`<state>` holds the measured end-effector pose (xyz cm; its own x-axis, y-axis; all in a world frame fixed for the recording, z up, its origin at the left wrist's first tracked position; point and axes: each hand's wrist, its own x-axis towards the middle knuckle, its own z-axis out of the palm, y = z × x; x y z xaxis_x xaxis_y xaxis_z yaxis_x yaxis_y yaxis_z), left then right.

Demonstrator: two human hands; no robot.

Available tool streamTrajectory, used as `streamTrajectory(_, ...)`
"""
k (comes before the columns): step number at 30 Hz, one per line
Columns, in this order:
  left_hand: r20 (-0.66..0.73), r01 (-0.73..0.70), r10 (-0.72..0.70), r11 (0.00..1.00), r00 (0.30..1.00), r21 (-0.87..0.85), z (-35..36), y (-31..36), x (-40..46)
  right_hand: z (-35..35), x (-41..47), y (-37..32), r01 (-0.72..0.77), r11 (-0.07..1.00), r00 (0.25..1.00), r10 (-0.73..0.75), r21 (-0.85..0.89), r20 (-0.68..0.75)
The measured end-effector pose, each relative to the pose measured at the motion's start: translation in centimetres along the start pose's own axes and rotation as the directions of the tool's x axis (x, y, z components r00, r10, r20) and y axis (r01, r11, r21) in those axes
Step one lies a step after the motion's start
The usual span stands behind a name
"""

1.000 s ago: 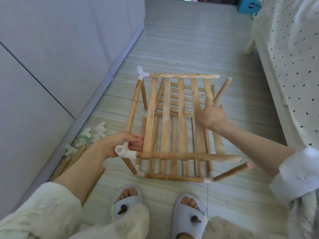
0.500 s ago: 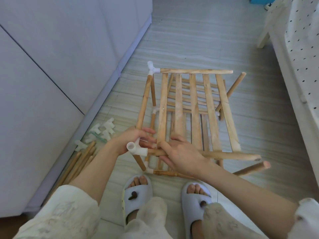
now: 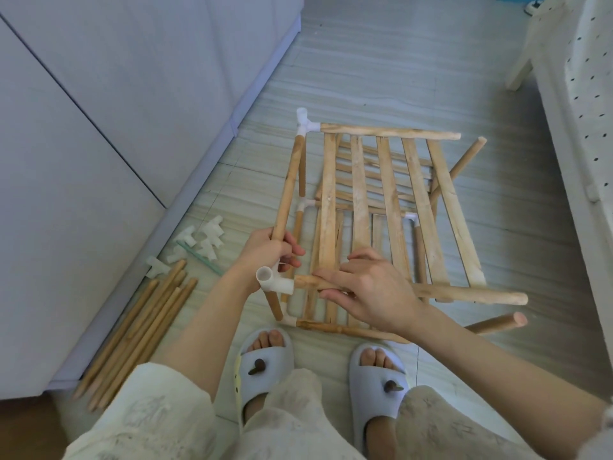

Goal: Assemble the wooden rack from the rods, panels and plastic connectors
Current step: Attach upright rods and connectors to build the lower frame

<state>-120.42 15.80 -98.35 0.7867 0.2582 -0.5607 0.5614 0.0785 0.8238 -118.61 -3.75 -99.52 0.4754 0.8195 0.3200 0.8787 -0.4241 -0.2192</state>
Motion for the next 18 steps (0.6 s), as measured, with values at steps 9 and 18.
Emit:
streamTrajectory(9, 0.017, -0.055, 0.056, 0.995, 0.998, -0.084, 0.1, -0.2, -0.6, 0.5, -0.4, -0.1, -0.014, 1.000, 0.999, 0.014, 0.017, 0.049)
streamTrajectory(18, 0.045, -0.464, 0.462, 0.884, 0.886, 0.061, -3.2, -5.1, -6.3, 0.3, -0.3, -0.5, -0.040, 0.999, 0.987, 0.036, 0.018, 0.159)
